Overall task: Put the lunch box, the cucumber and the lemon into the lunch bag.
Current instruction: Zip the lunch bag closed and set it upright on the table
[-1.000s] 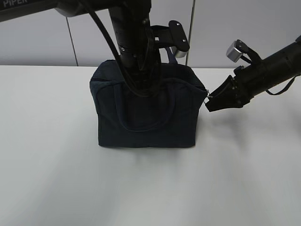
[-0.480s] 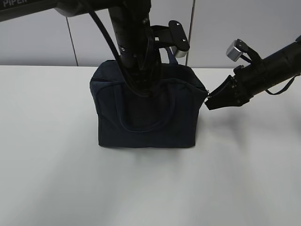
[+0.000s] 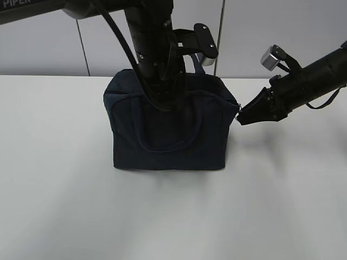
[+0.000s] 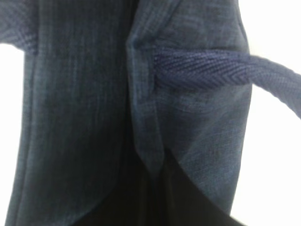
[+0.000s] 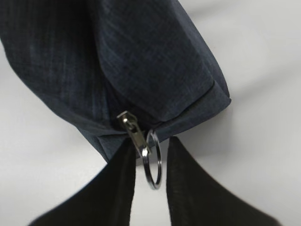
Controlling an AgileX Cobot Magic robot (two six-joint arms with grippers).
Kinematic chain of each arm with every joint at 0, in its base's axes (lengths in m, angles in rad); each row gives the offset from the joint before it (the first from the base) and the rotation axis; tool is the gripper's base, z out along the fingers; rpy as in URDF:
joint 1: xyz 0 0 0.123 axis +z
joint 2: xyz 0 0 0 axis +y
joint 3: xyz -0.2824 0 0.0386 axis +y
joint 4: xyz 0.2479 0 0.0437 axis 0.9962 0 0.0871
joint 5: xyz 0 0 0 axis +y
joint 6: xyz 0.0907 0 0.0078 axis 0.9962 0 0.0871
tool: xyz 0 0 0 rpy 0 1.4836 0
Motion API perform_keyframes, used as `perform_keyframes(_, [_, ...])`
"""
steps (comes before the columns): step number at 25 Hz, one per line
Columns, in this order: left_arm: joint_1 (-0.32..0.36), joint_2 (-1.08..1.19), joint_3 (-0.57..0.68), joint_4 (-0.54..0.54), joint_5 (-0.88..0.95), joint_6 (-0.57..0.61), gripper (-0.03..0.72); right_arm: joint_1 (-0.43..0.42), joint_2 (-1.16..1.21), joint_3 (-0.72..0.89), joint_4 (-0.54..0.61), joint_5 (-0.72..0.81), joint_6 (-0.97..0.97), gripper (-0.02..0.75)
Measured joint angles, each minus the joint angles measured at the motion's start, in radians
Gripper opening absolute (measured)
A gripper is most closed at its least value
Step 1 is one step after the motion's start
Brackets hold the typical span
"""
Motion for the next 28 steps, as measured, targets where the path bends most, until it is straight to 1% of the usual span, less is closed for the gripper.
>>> perform_keyframes(9, [0.0, 0.0, 0.0, -0.002, 0.0, 0.0, -0.007, 0.0, 0.0, 0.0, 0.0, 0.0, 0.0, 0.002])
perform_keyframes(16, [0.0, 0.0, 0.0, -0.002, 0.0, 0.0, -0.007, 0.0, 0.0, 0.0, -0.002, 0.0, -0.001, 0.0])
perform_keyframes(22, [0.0, 0.0, 0.0, -0.004, 0.0, -0.041, -0.007, 0.0, 0.0, 0.0, -0.012, -0.002, -0.001, 0.0])
perform_keyframes(28, [0.0, 0.0, 0.0, -0.007, 0.0, -0.045, -0.007, 0.0, 0.002, 0.0, -0.016, -0.005, -0.002, 0.0])
